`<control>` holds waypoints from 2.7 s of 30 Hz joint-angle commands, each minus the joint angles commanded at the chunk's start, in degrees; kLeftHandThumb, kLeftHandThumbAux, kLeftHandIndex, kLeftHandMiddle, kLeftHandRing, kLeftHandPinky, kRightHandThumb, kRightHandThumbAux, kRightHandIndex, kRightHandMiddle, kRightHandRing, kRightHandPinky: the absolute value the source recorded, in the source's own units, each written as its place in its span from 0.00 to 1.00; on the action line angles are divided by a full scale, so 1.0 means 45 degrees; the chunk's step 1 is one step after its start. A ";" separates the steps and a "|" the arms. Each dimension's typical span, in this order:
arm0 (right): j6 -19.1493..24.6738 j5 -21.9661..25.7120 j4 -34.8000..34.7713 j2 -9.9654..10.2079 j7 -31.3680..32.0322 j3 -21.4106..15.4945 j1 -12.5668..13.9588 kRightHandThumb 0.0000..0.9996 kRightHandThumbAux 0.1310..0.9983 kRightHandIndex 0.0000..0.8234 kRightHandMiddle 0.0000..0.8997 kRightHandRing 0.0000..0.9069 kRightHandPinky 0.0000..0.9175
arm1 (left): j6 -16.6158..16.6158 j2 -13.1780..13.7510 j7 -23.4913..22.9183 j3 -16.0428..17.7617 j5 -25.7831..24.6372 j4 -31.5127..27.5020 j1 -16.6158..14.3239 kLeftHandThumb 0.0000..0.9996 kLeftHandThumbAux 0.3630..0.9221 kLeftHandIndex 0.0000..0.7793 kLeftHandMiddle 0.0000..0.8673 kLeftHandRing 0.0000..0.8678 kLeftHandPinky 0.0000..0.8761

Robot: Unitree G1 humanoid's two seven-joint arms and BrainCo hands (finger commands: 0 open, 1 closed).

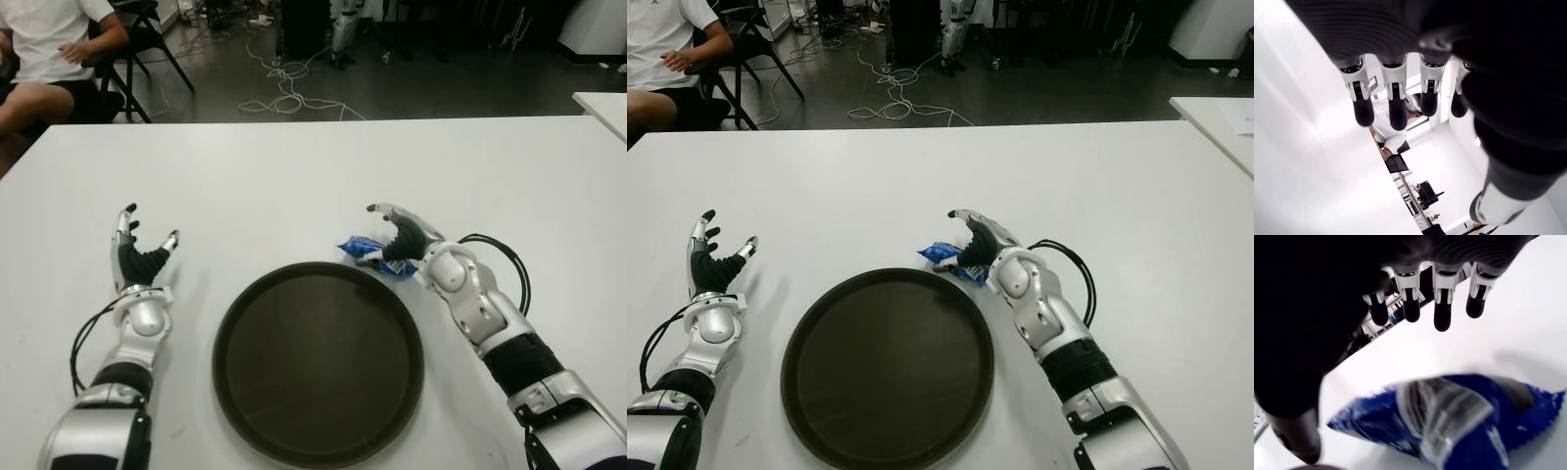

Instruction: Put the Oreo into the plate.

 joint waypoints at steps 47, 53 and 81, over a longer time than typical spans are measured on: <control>-0.0571 0.0110 0.1602 0.0103 -0.1184 -0.0179 -0.0494 0.00 0.74 0.13 0.14 0.14 0.11 | 0.0018 -0.0027 -0.0020 0.0079 -0.0070 0.0047 -0.0016 0.27 0.72 0.15 0.12 0.14 0.18; -0.0142 0.0012 0.1656 0.0106 -0.0996 -0.0136 -0.0626 0.00 0.74 0.13 0.13 0.13 0.10 | 0.0062 -0.0021 -0.0013 0.0078 -0.0093 0.0037 -0.0019 0.26 0.72 0.15 0.13 0.15 0.20; -0.0572 0.0168 0.1754 0.0043 -0.0988 -0.0180 -0.0549 0.00 0.77 0.12 0.13 0.13 0.11 | 0.0209 -0.0005 0.0168 -0.0005 0.0046 0.0004 0.0001 0.26 0.71 0.14 0.14 0.16 0.21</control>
